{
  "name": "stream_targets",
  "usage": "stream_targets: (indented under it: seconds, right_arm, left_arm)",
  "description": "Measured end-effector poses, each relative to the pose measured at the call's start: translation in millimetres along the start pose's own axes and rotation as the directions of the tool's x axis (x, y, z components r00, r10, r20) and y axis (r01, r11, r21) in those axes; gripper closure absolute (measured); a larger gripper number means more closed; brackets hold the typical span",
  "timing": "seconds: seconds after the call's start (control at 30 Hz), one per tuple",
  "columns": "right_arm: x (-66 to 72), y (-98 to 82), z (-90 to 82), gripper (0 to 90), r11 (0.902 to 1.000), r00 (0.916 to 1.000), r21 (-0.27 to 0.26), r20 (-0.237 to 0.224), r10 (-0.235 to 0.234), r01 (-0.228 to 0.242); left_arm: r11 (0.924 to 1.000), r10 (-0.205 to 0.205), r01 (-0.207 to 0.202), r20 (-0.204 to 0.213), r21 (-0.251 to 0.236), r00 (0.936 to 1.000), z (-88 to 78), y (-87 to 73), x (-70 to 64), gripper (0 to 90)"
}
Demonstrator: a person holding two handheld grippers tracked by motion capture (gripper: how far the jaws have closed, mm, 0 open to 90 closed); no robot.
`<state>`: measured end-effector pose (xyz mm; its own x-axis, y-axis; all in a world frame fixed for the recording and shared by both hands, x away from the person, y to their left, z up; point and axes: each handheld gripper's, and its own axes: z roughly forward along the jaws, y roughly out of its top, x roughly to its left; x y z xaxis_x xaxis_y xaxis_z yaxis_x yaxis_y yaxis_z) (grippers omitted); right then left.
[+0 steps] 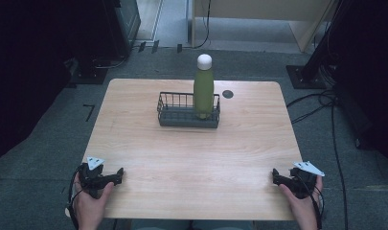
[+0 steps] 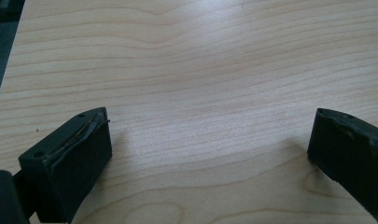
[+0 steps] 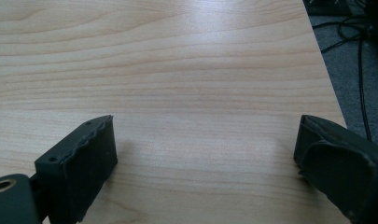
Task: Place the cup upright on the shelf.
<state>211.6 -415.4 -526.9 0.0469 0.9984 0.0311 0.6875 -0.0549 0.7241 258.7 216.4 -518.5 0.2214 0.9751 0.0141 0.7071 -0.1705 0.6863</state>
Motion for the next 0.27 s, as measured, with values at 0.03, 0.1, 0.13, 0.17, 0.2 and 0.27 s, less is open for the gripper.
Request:
stream_targets:
  seconds: [0.03,0.1,0.13,0.17,0.2,0.27]
  right_arm:
    - [0.0,0.0,0.0,5.6,1.0000,1.0000,0.000,0.000,0.000,0.000]
    - [0.0,0.0,0.0,5.6,1.0000,1.0000,0.000,0.000,0.000,0.000]
    - [0.0,0.0,0.0,5.6,1.0000,1.0000,0.000,0.000,0.000,0.000]
    - [0.0,0.0,0.0,5.6,1.0000,1.0000,0.000,0.000,0.000,0.000]
    - [0.0,0.1,0.1,5.2,1.0000,1.0000,0.001,0.002,-0.002,0.002]
    - [-0.1,0.2,0.3,5.2,1.0000,1.0000,0.000,0.005,0.001,-0.001]
  left_arm:
    - [1.0000,0.000,0.000,0.000,0.000,1.0000,0.0,0.0,0.0,0.2]
    - [1.0000,0.000,0.000,0.000,0.000,1.0000,0.0,0.0,0.0,0.2]
    - [1.0000,0.000,0.000,0.000,0.000,1.0000,0.0,0.0,0.0,0.2]
    - [1.0000,0.000,0.000,0.000,0.000,1.0000,0.0,0.0,0.0,0.2]
    - [1.0000,0.000,0.000,0.000,0.000,1.0000,0.0,0.0,0.0,0.2]
    - [1.0000,0.000,0.000,0.000,0.000,1.0000,0.0,0.1,0.0,0.2]
